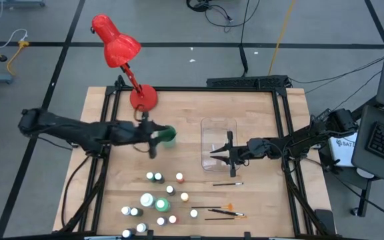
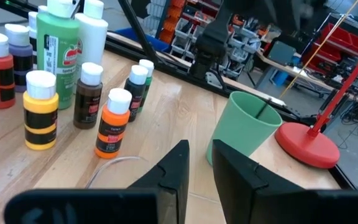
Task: Pick & Place Paint Supplies
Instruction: Put the gold paintbrush into the green cup
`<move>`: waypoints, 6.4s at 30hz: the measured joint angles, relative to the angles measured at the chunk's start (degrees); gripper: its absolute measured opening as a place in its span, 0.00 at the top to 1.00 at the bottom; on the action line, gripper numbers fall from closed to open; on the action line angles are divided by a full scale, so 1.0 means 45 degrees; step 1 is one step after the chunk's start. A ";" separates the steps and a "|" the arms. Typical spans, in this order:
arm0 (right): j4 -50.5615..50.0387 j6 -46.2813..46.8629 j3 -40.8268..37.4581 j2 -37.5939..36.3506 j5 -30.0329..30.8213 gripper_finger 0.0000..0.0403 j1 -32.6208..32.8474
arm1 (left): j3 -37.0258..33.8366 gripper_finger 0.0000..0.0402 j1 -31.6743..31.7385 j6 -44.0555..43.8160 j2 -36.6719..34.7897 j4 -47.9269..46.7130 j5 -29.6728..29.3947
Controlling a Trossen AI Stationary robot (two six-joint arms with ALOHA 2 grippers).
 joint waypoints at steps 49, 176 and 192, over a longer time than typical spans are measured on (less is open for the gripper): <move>0.0540 -0.1045 0.0000 0.0000 -0.0003 0.84 -0.0003 | -0.7337 1.00 0.2568 0.0101 -0.8303 0.2062 0.2607; -1.4158 1.1129 0.6339 0.3581 0.3080 1.00 0.7819 | -0.7348 0.95 0.2572 0.1583 -0.8289 0.4429 0.3646; -0.8009 0.4213 0.4952 0.0570 0.6043 1.00 0.5952 | -0.7346 0.95 0.2563 0.1208 -0.7925 0.4161 0.4508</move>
